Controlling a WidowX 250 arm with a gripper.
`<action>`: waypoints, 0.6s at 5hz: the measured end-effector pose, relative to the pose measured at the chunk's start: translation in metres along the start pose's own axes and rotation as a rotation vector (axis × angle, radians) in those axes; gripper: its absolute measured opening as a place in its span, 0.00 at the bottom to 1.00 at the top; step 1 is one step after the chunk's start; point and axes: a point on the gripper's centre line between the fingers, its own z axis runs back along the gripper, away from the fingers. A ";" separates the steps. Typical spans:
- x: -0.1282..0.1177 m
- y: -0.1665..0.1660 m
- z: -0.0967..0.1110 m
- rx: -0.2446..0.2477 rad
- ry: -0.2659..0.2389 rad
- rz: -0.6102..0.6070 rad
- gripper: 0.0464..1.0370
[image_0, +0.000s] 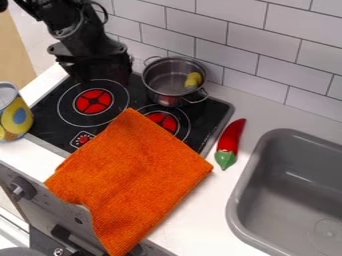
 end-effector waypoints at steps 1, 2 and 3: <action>0.007 -0.019 -0.002 -0.017 -0.040 0.074 0.96; 0.019 -0.045 -0.005 -0.025 -0.089 0.167 0.96; 0.025 -0.058 -0.017 0.005 -0.098 0.230 0.96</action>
